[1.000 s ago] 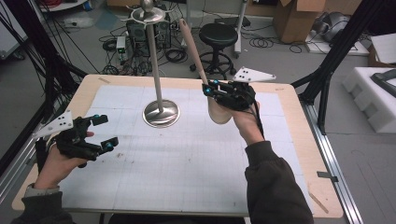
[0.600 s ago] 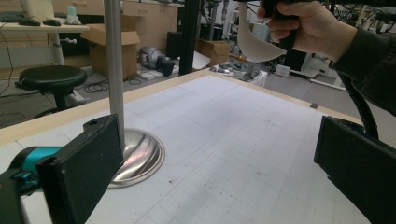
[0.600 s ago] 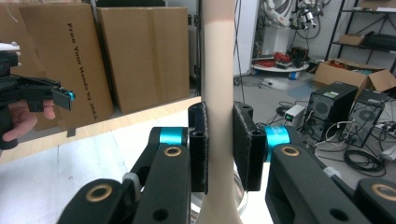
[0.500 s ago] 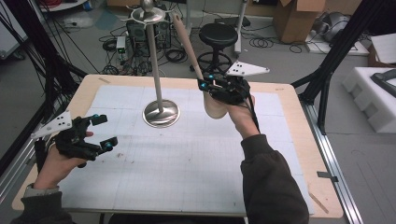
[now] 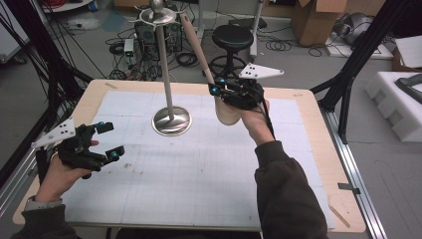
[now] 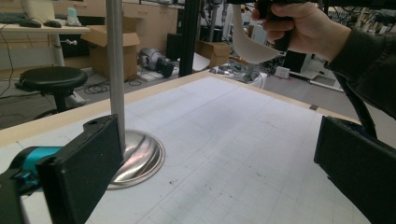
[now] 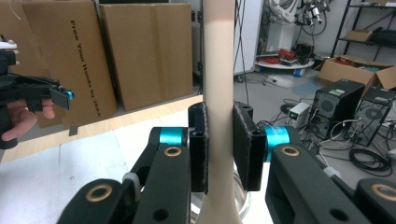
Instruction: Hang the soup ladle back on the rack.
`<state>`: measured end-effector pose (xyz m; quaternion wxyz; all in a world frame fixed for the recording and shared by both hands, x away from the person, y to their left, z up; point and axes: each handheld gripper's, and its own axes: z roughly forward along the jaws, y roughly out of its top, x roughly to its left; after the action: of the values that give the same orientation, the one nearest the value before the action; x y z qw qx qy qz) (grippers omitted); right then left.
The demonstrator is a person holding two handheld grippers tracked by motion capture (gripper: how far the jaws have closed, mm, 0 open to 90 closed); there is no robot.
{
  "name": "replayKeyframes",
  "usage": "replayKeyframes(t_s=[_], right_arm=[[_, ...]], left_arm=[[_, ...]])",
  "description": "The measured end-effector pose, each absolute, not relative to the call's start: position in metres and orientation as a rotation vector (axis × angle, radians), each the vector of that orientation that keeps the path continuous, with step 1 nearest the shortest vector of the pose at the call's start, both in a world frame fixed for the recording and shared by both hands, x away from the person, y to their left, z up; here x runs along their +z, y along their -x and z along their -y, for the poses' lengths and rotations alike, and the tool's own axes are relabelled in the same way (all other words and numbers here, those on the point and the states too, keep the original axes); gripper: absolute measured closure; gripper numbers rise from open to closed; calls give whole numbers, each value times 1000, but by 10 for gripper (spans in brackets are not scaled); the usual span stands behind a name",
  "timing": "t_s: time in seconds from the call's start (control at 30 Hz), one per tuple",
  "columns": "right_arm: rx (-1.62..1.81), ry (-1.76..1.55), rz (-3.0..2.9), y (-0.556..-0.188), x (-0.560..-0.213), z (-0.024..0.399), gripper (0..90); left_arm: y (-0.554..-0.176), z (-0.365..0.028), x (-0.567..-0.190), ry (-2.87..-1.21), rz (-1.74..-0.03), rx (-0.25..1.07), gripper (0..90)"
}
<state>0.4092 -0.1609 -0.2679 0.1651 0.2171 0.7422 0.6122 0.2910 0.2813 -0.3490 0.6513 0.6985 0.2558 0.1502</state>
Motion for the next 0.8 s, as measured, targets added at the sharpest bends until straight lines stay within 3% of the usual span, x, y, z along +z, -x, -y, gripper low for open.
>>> replayKeyframes(t_s=[0.8], right_arm=[[1738,-622,-2151,-419,-275,150,780]], left_arm=[[-291,-283,-349,-1584,-584,340,18]])
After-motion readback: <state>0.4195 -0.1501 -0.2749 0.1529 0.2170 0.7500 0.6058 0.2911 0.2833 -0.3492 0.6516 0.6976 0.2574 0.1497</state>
